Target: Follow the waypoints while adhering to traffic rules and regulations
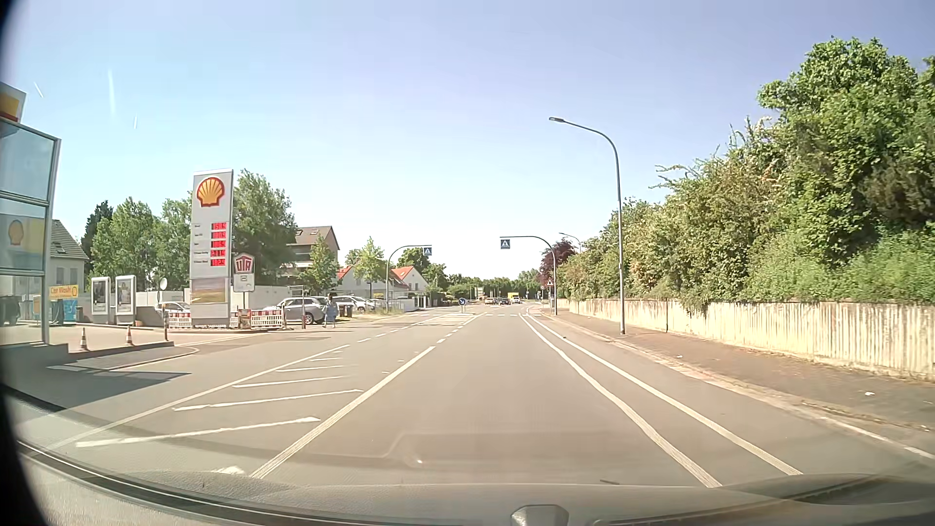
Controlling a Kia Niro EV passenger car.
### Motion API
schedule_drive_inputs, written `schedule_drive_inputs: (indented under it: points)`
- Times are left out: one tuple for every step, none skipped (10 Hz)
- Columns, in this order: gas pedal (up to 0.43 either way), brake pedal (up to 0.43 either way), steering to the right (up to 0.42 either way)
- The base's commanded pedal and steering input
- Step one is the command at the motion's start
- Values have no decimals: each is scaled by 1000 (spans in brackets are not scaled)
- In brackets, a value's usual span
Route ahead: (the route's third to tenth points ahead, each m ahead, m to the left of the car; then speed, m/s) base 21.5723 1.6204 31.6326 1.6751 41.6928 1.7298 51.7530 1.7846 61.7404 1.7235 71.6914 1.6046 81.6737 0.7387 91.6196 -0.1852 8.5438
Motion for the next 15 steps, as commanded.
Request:
schedule_drive_inputs:
  points:
    - [59,30,3]
    - [59,30,4]
    - [59,30,3]
    - [59,30,3]
    - [59,30,3]
    - [59,30,3]
    - [59,30,3]
    - [59,30,3]
    - [59,30,3]
    - [59,30,3]
    - [59,30,3]
    - [59,30,3]
    - [59,30,3]
    - [59,30,1]
    - [59,30,-3]
